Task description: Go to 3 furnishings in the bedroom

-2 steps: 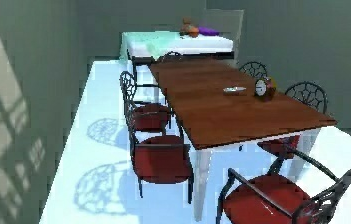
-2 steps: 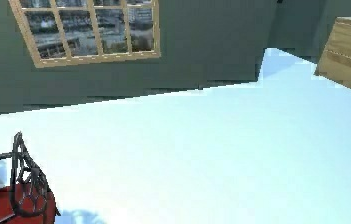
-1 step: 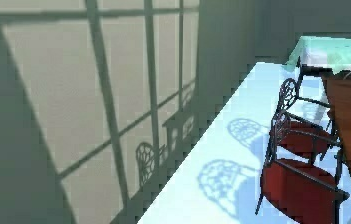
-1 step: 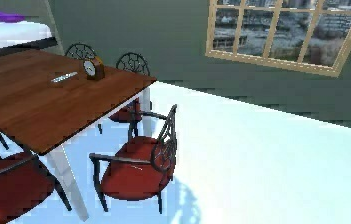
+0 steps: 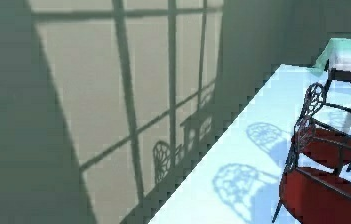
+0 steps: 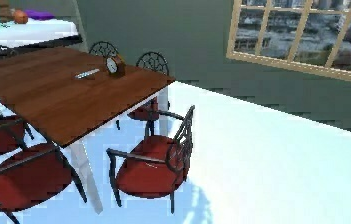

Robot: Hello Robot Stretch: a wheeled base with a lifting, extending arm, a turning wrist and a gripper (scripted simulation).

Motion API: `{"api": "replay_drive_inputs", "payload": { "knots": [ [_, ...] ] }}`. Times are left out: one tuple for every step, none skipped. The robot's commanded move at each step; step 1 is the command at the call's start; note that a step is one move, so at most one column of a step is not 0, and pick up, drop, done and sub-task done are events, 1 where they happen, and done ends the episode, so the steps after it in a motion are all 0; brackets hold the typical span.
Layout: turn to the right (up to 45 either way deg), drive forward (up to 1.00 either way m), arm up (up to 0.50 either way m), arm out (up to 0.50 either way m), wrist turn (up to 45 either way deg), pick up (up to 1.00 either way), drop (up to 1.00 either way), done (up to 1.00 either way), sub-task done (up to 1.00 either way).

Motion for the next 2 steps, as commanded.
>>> {"api": "replay_drive_inputs", "payload": {
  "knots": [
    [0.0,0.20,0.00,0.00,0.0,0.00,0.00,0.00,0.00],
    [45.0,0.00,0.00,0.00,0.0,0.00,0.00,0.00,0.00]
  ]
}}
